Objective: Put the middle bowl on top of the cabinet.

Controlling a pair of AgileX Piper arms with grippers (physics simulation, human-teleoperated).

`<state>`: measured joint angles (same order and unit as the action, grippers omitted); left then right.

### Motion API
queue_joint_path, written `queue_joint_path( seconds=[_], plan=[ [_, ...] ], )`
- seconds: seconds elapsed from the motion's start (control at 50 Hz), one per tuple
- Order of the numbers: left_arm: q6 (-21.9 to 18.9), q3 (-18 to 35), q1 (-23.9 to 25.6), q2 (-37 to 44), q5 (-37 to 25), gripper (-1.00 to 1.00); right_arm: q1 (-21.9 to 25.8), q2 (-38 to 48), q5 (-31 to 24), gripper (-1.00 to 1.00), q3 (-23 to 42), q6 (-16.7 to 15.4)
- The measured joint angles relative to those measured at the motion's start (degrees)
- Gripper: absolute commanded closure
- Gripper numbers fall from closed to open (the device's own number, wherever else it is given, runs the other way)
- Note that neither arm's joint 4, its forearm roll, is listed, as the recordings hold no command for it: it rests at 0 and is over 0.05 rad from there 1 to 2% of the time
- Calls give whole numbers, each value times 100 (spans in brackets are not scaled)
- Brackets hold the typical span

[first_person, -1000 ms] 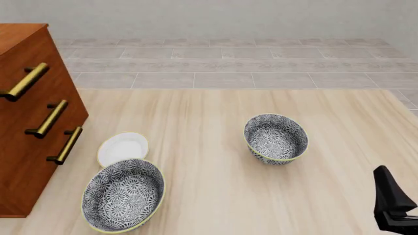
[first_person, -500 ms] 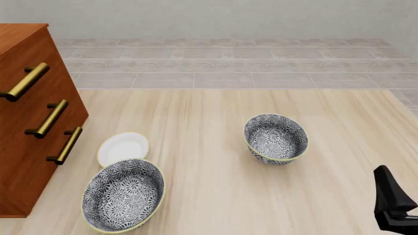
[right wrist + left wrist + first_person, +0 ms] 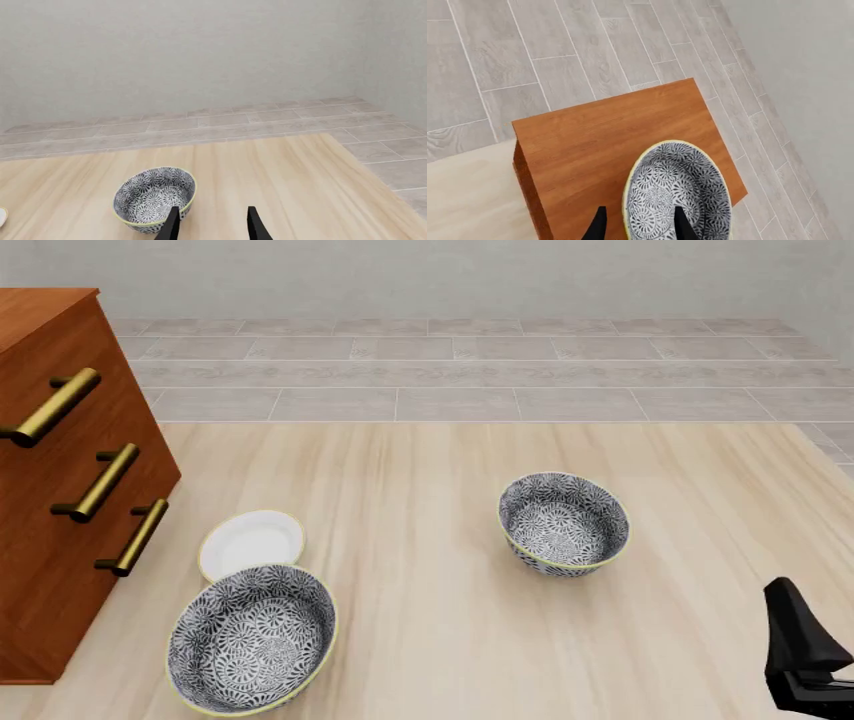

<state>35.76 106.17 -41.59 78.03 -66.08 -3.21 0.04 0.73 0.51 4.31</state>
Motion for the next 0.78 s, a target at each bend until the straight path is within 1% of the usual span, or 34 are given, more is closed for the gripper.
queue_joint_path(
  seconds=[0.44, 0.78],
  plan=[
    [44, 361, -262, -213, -66, -100, -18, -1, 17, -100, 2, 20],
    [161, 750, -301, -301, -186, -100, -20, -1, 21, -100, 1, 20]
  ],
)
